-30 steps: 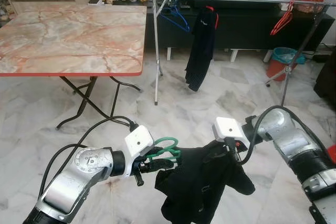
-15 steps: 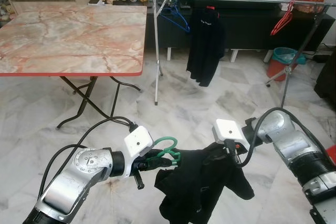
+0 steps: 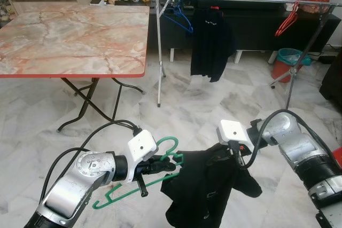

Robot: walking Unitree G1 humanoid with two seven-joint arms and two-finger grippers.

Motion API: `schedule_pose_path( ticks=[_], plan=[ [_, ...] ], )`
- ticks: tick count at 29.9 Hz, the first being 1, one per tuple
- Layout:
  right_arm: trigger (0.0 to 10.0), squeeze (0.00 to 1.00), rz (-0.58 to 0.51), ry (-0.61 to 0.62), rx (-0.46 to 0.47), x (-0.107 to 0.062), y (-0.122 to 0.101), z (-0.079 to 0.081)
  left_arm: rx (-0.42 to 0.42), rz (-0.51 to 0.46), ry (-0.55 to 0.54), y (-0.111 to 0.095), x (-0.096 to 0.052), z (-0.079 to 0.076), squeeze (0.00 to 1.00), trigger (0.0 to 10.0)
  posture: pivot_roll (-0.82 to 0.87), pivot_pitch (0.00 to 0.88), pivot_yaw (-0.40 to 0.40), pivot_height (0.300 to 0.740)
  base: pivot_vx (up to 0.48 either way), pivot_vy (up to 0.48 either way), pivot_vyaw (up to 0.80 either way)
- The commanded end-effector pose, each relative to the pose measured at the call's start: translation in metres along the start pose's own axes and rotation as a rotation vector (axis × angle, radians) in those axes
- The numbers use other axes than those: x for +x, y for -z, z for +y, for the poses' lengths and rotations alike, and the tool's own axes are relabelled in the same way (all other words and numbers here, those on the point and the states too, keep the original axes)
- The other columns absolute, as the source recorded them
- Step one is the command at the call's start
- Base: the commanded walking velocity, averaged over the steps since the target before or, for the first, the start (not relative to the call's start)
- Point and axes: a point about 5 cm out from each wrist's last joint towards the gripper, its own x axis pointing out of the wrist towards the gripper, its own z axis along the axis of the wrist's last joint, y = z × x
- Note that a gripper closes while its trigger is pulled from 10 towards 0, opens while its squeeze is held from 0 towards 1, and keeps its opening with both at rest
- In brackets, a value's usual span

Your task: Hang hanger

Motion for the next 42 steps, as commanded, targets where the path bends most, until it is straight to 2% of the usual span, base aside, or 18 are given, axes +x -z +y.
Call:
schedule_pose_path(
  ticks=[1,11,12,13,22,23,24,27,31,32,35,38,42],
  plan=[
    [10.0,0.0,-0.032,0.023,-0.028,-0.004,-0.008,-0.002,0.013,-0.014,-0.005,-0.004,0.001,0.001,0.0,0.0,0.09,0.0,-0.022,0.74,0.0,0.0,0.0],
    [10.0,0.0,-0.038,0.02,-0.024,-0.003,-0.008,-0.002,0.011,-0.019,-0.009,-0.004,0.002,0.002,0.0,0.0,0.09,0.0,-0.024,0.74,0.0,0.0,0.0],
    [10.0,0.72,-0.043,0.021,-0.025,-0.003,-0.008,-0.002,0.01,-0.02,-0.009,-0.004,0.002,0.002,0.0,0.0,0.09,0.0,-0.024,0.74,0.0,0.0,0.0],
    [10.0,1.0,-0.051,0.026,-0.024,-0.003,-0.009,-0.003,0.009,-0.021,-0.009,-0.004,0.002,0.002,0.0,0.0,0.09,0.0,-0.024,0.74,0.0,0.0,0.0],
    [10.0,1.0,-0.05,0.035,-0.035,-0.004,-0.01,-0.004,0.007,-0.025,-0.009,-0.005,0.002,0.002,0.0,0.0,0.09,0.0,-0.026,0.74,0.0,0.0,0.0],
    [10.0,0.8,-0.043,0.035,-0.037,-0.004,-0.01,-0.004,0.006,-0.026,-0.009,-0.005,0.002,0.002,0.0,0.0,0.09,0.0,-0.026,0.74,0.0,0.0,0.0],
    [10.0,0.0,-0.026,0.018,-0.05,-0.006,-0.009,-0.002,0.005,-0.027,-0.01,-0.005,0.003,0.002,0.0,0.0,0.09,0.0,-0.026,0.74,0.0,0.0,0.0],
    [10.0,0.0,-0.012,0.013,-0.063,-0.011,-0.01,-0.001,0.004,-0.026,-0.009,-0.005,0.003,0.002,0.0,0.0,0.09,0.0,-0.026,0.74,0.0,0.0,0.0],
    [10.0,0.0,-0.016,0.087,-0.086,-0.03,-0.018,-0.008,0.002,-0.027,-0.006,-0.005,0.003,0.002,0.0,0.0,0.06,0.0,-0.024,0.74,0.0,0.0,0.0],
    [10.0,0.0,-0.013,0.086,-0.102,-0.04,-0.02,-0.005,-0.001,-0.028,-0.002,-0.005,0.004,0.002,0.0,0.0,0.06,0.0,-0.025,0.74,0.0,0.0,0.0],
    [10.0,0.0,0.0,0.075,-0.11,-0.048,-0.019,0.001,-0.003,-0.028,0.0,-0.004,0.005,0.001,0.0,0.0,0.06,0.0,-0.03,0.74,0.0,0.0,0.0],
    [10.0,0.0,0.013,0.086,-0.08,-0.052,-0.014,0.006,-0.005,-0.03,0.0,-0.004,0.005,0.001,0.0,0.0,0.06,0.0,-0.034,0.74,0.0,0.0,0.0],
    [10.0,0.0,0.04,0.138,-0.021,-0.054,0.006,0.02,-0.006,-0.034,-0.002,-0.005,0.006,0.001,0.0,0.0,0.07,0.0,-0.04,0.74,0.0,0.0,0.0]
  ],
)
